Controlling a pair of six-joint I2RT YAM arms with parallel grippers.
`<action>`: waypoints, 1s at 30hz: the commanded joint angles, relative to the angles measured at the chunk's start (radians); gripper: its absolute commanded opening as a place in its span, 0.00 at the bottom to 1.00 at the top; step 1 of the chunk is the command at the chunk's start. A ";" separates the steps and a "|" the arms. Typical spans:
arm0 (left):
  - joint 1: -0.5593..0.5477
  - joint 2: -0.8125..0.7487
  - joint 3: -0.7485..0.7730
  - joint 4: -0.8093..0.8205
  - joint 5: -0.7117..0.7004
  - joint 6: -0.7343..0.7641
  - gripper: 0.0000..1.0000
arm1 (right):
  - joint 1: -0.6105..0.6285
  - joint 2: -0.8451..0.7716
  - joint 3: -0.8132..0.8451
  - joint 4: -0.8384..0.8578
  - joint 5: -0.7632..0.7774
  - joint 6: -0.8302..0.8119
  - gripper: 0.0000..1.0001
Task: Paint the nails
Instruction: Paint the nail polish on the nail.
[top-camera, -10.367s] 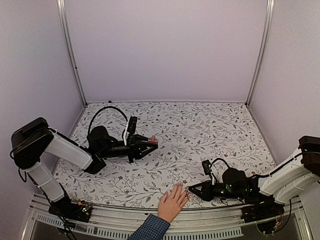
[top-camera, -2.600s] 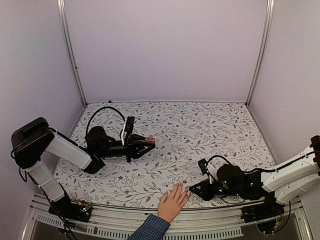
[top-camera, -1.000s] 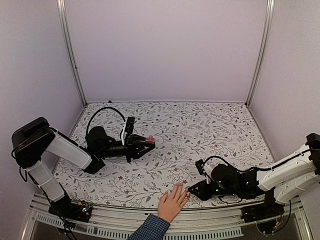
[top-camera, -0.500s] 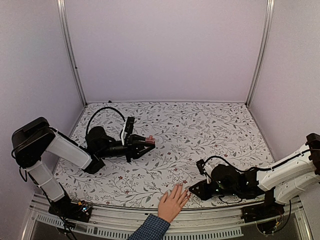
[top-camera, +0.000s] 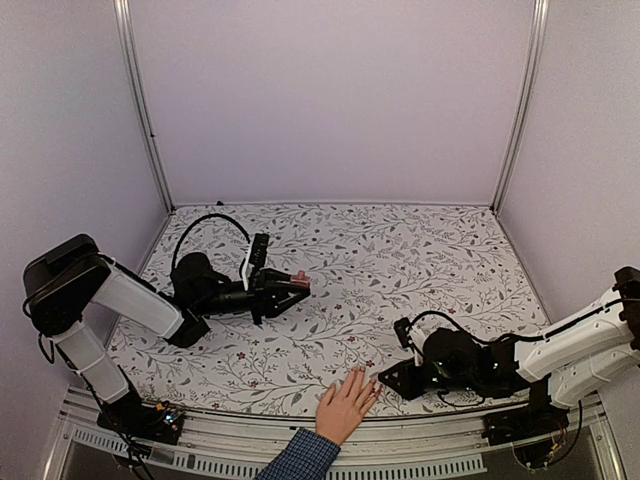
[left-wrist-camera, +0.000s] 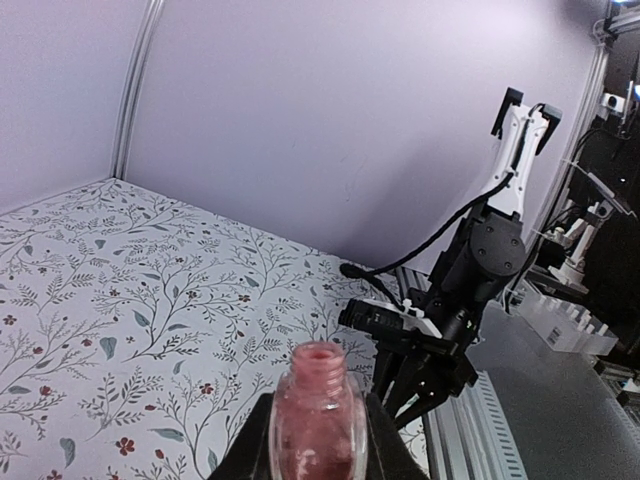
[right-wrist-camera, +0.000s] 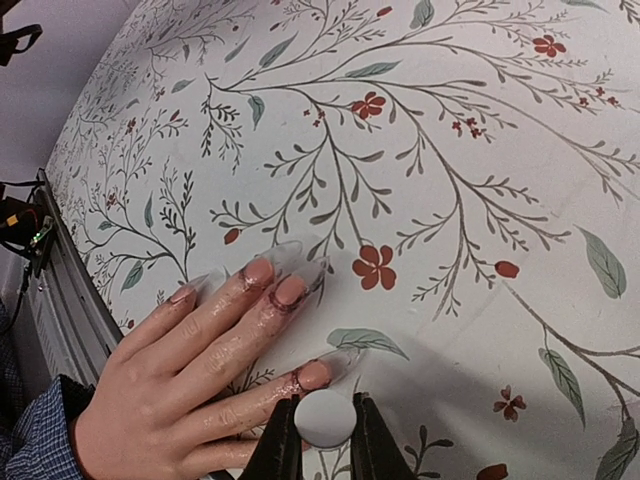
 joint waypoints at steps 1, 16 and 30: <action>0.015 0.000 -0.011 0.030 0.012 -0.004 0.00 | 0.010 -0.029 -0.007 -0.008 0.035 0.014 0.00; 0.015 -0.014 -0.008 0.022 0.010 0.000 0.00 | 0.010 -0.129 -0.051 -0.008 0.080 0.032 0.00; 0.008 -0.109 0.009 -0.042 0.007 0.044 0.00 | -0.025 -0.288 0.129 -0.138 0.143 -0.227 0.00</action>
